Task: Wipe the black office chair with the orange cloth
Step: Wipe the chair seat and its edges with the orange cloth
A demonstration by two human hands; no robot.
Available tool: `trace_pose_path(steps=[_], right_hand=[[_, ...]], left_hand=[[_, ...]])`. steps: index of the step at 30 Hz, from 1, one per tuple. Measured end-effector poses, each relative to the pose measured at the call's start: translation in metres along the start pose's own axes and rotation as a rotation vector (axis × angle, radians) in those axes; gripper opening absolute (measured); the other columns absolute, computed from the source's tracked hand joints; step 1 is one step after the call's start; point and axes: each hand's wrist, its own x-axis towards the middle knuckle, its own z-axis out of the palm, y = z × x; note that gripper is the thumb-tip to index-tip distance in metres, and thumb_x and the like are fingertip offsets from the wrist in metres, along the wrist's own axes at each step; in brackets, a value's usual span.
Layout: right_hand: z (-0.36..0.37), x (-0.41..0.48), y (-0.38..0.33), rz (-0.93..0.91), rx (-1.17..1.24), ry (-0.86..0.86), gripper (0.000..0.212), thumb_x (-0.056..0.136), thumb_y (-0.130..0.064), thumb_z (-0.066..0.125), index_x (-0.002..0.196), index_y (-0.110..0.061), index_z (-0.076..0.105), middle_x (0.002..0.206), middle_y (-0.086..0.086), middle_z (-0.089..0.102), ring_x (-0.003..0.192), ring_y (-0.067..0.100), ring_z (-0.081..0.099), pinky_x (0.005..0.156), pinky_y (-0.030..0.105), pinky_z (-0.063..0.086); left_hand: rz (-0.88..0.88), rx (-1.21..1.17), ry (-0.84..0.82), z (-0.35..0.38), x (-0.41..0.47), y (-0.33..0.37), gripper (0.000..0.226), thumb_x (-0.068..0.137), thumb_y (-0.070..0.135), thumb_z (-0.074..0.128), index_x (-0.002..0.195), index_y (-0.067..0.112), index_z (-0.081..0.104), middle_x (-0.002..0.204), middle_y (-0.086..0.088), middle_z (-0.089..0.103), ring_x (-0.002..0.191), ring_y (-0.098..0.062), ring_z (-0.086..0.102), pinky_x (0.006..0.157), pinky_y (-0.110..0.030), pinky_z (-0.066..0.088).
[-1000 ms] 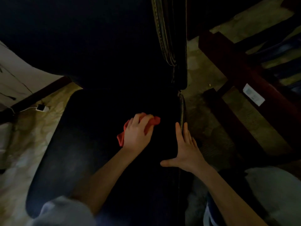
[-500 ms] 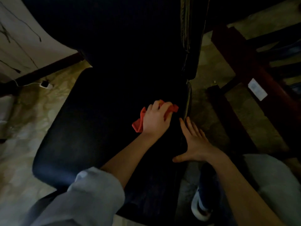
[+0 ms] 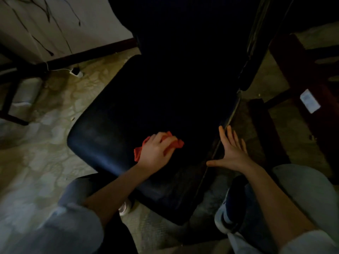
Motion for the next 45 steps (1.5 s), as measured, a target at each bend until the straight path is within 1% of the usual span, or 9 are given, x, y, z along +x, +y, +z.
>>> trace_pose_path(steps=[4, 6, 13, 18, 20, 28, 35, 39, 45], right_hand=[[0.005, -0.002, -0.004, 0.005, 0.024, 0.014, 0.129, 0.068, -0.057, 0.074, 0.142, -0.032, -0.029, 0.152, 0.002, -0.033, 0.141, 0.018, -0.024, 0.114, 0.046, -0.01], [0.007, -0.002, -0.006, 0.026, 0.019, 0.04, 0.131, 0.067, -0.056, 0.076, 0.143, -0.031, -0.027, 0.153, 0.003, -0.031, 0.143, 0.018, -0.021, 0.114, 0.047, -0.008], [0.009, 0.001, -0.002, 0.027, 0.038, 0.073, 0.132, 0.064, -0.056, 0.077, 0.144, -0.032, -0.025, 0.154, 0.0, -0.028, 0.144, 0.019, -0.016, 0.114, 0.049, -0.006], [0.013, -0.003, 0.0, -0.024, 0.014, 0.104, 0.13, 0.066, -0.058, 0.075, 0.145, -0.029, -0.024, 0.155, 0.004, -0.027, 0.143, 0.018, -0.021, 0.113, 0.045, -0.013], [0.015, -0.005, -0.001, -0.045, 0.012, 0.104, 0.127, 0.069, -0.056, 0.073, 0.146, -0.027, -0.023, 0.154, 0.004, -0.028, 0.142, 0.019, -0.024, 0.112, 0.044, -0.015], [0.026, -0.008, -0.004, -0.16, -0.045, 0.092, 0.106, 0.079, -0.052, 0.066, 0.147, -0.033, -0.012, 0.153, 0.0, -0.029, 0.142, 0.019, -0.023, 0.113, 0.043, -0.013], [0.027, -0.01, -0.014, -0.078, -0.128, 0.119, 0.106, 0.079, -0.057, 0.064, 0.148, -0.032, -0.012, 0.155, 0.003, -0.026, 0.143, 0.02, -0.019, 0.113, 0.043, -0.012], [0.029, -0.012, -0.016, -0.174, -0.242, 0.145, 0.097, 0.084, -0.055, 0.059, 0.148, -0.034, -0.011, 0.155, 0.0, -0.025, 0.14, 0.017, -0.027, 0.112, 0.045, -0.016], [0.032, -0.014, -0.02, -0.269, -0.334, 0.092, 0.086, 0.089, -0.055, 0.05, 0.143, -0.033, -0.014, 0.157, -0.001, -0.02, 0.142, 0.02, -0.023, 0.112, 0.044, -0.016]], left_hand=[[-0.407, 0.014, 0.006, 0.006, 0.037, 0.03, 0.031, 0.088, 0.027, 0.054, 0.118, 0.02, 0.062, 0.109, -0.016, 0.058, 0.093, -0.04, 0.057, 0.078, -0.044, 0.048], [-0.439, -0.031, -0.024, 0.016, 0.05, 0.056, 0.034, 0.09, 0.024, 0.053, 0.124, 0.019, 0.057, 0.116, -0.016, 0.054, 0.1, -0.039, 0.053, 0.083, -0.045, 0.047], [0.038, -0.028, -0.108, 0.02, 0.017, 0.071, 0.035, 0.082, 0.03, 0.047, 0.116, 0.026, 0.056, 0.106, -0.011, 0.06, 0.08, -0.031, 0.061, 0.066, -0.036, 0.052], [0.297, 0.062, -0.116, 0.002, -0.047, 0.034, 0.038, 0.082, 0.036, 0.046, 0.121, 0.034, 0.048, 0.115, 0.001, 0.049, 0.083, -0.025, 0.061, 0.078, -0.035, 0.048], [0.234, 0.063, -0.049, -0.004, -0.056, 0.012, 0.036, 0.083, 0.036, 0.048, 0.118, 0.034, 0.05, 0.114, 0.002, 0.049, 0.083, -0.025, 0.061, 0.08, -0.035, 0.042], [-0.512, 0.058, 0.09, -0.013, -0.035, 0.017, 0.031, 0.081, 0.034, 0.05, 0.108, 0.028, 0.062, 0.1, -0.012, 0.06, 0.082, -0.037, 0.059, 0.076, -0.047, 0.049], [-0.161, 0.049, 0.039, 0.012, -0.047, 0.082, 0.033, 0.081, 0.032, 0.046, 0.106, 0.027, 0.066, 0.098, -0.006, 0.06, 0.071, -0.027, 0.059, 0.059, -0.032, 0.046], [0.073, 0.08, 0.004, 0.009, -0.087, 0.072, 0.036, 0.079, 0.035, 0.046, 0.114, 0.034, 0.053, 0.111, -0.005, 0.057, 0.076, -0.025, 0.059, 0.07, -0.037, 0.049], [-0.31, 0.0, 0.114, -0.016, -0.116, 0.012, 0.029, 0.085, 0.04, 0.046, 0.113, 0.037, 0.051, 0.107, -0.004, 0.06, 0.086, -0.028, 0.061, 0.076, -0.041, 0.05]])
